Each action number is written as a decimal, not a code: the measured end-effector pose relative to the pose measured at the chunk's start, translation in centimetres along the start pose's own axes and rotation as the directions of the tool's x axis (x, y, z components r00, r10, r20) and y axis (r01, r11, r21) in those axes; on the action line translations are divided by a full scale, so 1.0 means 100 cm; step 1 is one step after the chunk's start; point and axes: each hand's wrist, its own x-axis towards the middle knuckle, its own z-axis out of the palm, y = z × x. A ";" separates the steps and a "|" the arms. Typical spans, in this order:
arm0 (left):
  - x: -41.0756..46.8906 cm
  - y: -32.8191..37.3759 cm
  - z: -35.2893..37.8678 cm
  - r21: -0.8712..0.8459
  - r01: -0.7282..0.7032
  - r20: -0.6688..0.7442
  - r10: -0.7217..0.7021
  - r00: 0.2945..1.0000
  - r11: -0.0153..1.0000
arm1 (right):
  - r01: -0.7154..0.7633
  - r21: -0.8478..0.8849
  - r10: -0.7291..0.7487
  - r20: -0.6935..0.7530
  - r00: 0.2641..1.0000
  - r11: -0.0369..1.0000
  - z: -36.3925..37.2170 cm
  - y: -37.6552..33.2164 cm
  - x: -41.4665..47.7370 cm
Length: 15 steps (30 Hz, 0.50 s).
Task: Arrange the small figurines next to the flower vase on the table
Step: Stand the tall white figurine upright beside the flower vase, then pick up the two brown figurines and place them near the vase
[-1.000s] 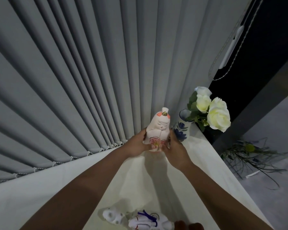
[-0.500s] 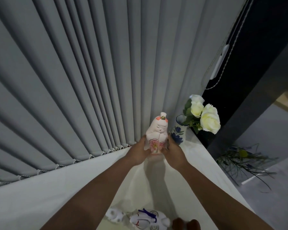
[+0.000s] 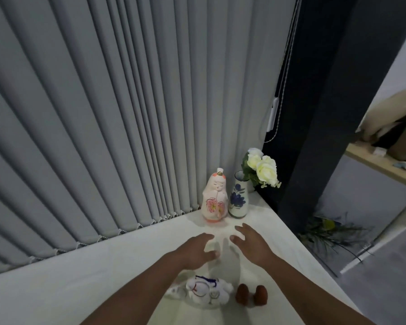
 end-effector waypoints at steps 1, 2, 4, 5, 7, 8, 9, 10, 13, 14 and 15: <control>-0.007 0.001 0.006 0.008 -0.018 0.004 0.018 1.000 1.000 | -0.002 0.003 0.002 0.007 1.000 1.000 0.000 0.003 -0.008; -0.015 0.005 0.011 0.015 -0.027 0.011 0.027 1.000 1.000 | -0.001 0.008 0.001 0.008 1.000 1.000 0.001 0.006 -0.015; -0.026 0.009 0.024 0.050 -0.050 0.015 0.050 0.999 0.998 | 0.001 0.009 -0.001 0.008 1.000 1.000 0.004 0.012 -0.029; -0.030 0.012 0.031 0.078 -0.055 0.017 0.054 0.998 0.995 | 0.000 0.008 0.000 0.007 1.000 1.000 0.005 0.015 -0.035; -0.037 0.019 0.042 0.148 -0.073 0.016 0.071 0.997 0.986 | -0.005 0.015 0.005 0.004 1.000 1.000 0.007 0.022 -0.047; -0.040 0.022 0.047 0.187 -0.087 0.012 0.086 0.996 0.978 | -0.007 0.022 0.007 0.001 1.000 1.000 0.009 0.026 -0.052; -0.041 0.024 0.052 0.224 -0.101 0.008 0.102 0.995 0.969 | -0.012 0.029 0.012 -0.002 1.000 1.000 0.010 0.030 -0.058; -0.042 0.026 0.057 0.258 -0.119 0.008 0.121 0.993 0.959 | -0.017 0.026 0.017 -0.006 1.000 1.000 0.010 0.034 -0.063; -0.043 0.029 0.069 0.328 -0.165 0.036 0.162 0.986 0.930 | -0.055 -0.002 0.055 -0.003 0.998 0.998 0.013 0.046 -0.077; -0.042 0.030 0.071 0.347 -0.179 0.042 0.176 0.984 0.921 | -0.070 -0.014 0.070 0.002 0.998 0.997 0.013 0.050 -0.082; -0.040 0.032 0.072 0.363 -0.194 0.043 0.192 0.981 0.911 | -0.084 -0.029 0.084 0.009 0.996 0.996 0.014 0.053 -0.086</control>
